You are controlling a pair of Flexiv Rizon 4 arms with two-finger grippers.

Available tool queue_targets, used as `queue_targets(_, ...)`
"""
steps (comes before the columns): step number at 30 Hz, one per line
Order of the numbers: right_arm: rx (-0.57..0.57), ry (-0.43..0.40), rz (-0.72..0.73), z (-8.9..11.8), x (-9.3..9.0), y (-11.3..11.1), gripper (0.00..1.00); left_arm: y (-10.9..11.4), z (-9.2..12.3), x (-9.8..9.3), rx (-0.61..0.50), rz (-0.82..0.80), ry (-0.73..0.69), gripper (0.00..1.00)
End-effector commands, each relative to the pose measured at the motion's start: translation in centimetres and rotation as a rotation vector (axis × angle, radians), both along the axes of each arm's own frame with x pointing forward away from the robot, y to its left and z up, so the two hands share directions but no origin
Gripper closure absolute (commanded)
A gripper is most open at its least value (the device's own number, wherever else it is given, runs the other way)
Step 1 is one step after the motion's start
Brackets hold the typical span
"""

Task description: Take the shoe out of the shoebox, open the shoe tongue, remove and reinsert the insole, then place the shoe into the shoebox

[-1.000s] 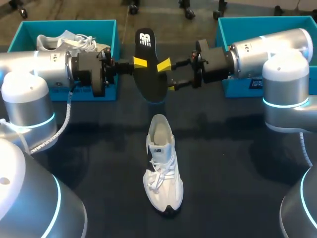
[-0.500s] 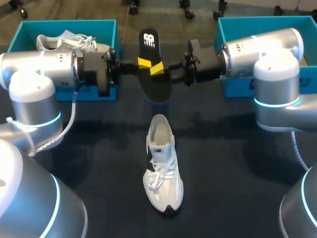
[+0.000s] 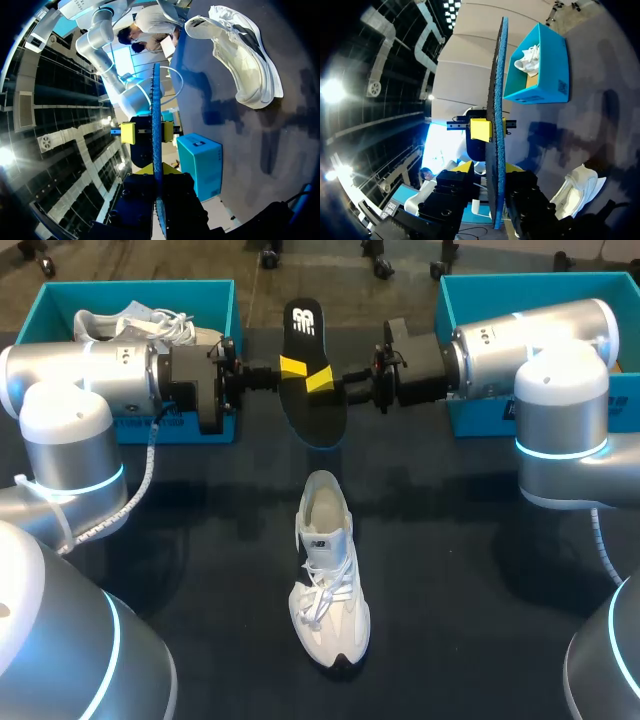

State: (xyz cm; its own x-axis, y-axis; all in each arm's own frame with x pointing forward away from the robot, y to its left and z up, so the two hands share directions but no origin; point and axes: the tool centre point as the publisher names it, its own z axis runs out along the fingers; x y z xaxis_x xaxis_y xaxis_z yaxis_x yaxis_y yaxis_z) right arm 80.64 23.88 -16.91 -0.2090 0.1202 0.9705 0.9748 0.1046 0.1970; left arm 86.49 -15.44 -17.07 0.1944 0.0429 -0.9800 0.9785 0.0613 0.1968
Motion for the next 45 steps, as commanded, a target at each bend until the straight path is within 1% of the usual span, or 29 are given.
queue_targets(1,0.005,0.002,0.002,-0.2,0.2,0.2,0.7,0.1,0.0,-0.1,0.0,0.0,0.0,1.0)
queue_targets(7,0.012,0.007,0.001,-0.3,0.2,0.1,0.73,0.0,-0.1,-0.2,-0.003,0.0,0.0,1.0)
queue_targets(11,0.014,0.009,-0.002,-0.4,0.2,0.1,0.8,0.0,0.0,-0.3,-0.007,-0.003,-0.002,1.0)
queue_targets(15,0.016,0.007,-0.01,-0.4,0.1,0.0,0.78,0.0,0.1,-0.3,-0.008,-0.005,-0.002,1.0)
queue_targets(18,0.017,0.006,-0.013,-0.4,0.1,0.0,0.79,0.0,0.1,-0.3,-0.008,-0.006,-0.001,1.0)
queue_targets(19,0.018,0.006,-0.015,-0.4,0.1,0.0,0.81,0.0,0.1,-0.3,-0.008,-0.006,-0.001,1.0)
queue_targets(20,0.018,0.006,-0.015,-0.4,0.1,0.0,0.81,0.0,0.1,-0.3,-0.008,-0.006,-0.001,1.0)
queue_targets(21,0.02,0.005,-0.015,-0.5,0.2,0.0,0.89,0.0,0.1,-0.3,-0.009,-0.007,0.0,1.0)
queue_targets(22,0.02,0.005,-0.015,-0.5,0.3,0.0,1.0,0.0,0.1,-0.3,-0.009,-0.008,0.0,1.0)
queue_targets(29,0.03,0.007,-0.017,-0.6,0.4,-0.1,1.0,-0.1,0.1,-0.4,-0.005,-0.015,0.003,1.0)
queue_targets(30,0.03,0.007,-0.017,-0.6,0.4,-0.1,1.0,-0.1,0.1,-0.4,-0.007,-0.016,0.004,0.76)
queue_targets(31,0.03,0.007,-0.018,-0.7,0.4,-0.2,1.0,0.0,0.2,-0.4,-0.018,-0.021,0.007,0.14)
queue_targets(32,0.03,0.006,-0.02,-0.7,0.4,-0.3,1.0,0.2,0.3,-0.5,-0.025,-0.026,0.009,0.0)
queue_targets(35,0.03,0.001,-0.023,-0.8,0.3,-0.6,1.0,1.0,0.5,-0.6,-0.011,-0.019,0.041,0.0)
queue_targets(37,0.035,-0.009,-0.026,-0.9,0.2,-0.9,1.0,1.8,0.7,-0.8,0.024,-0.019,0.082,0.0)
queue_targets(39,0.037,-0.017,-0.026,-0.9,0.3,-1.0,1.0,2.5,0.9,-1.0,0.05,-0.033,0.139,0.0)
queue_targets(40,0.039,-0.022,-0.03,-0.9,0.3,-1.2,1.0,3.0,0.9,-0.9,0.08,-0.007,0.194,0.0)
queue_targets(41,0.041,-0.027,-0.036,-0.9,0.4,-1.3,1.0,3.6,0.9,-0.9,0.085,-0.006,0.206,0.0)
queue_targets(45,0.043,-0.03,-0.041,-1.0,0.5,-1.5,1.0,3.6,0.9,-0.9,0.085,-0.006,0.206,0.0)
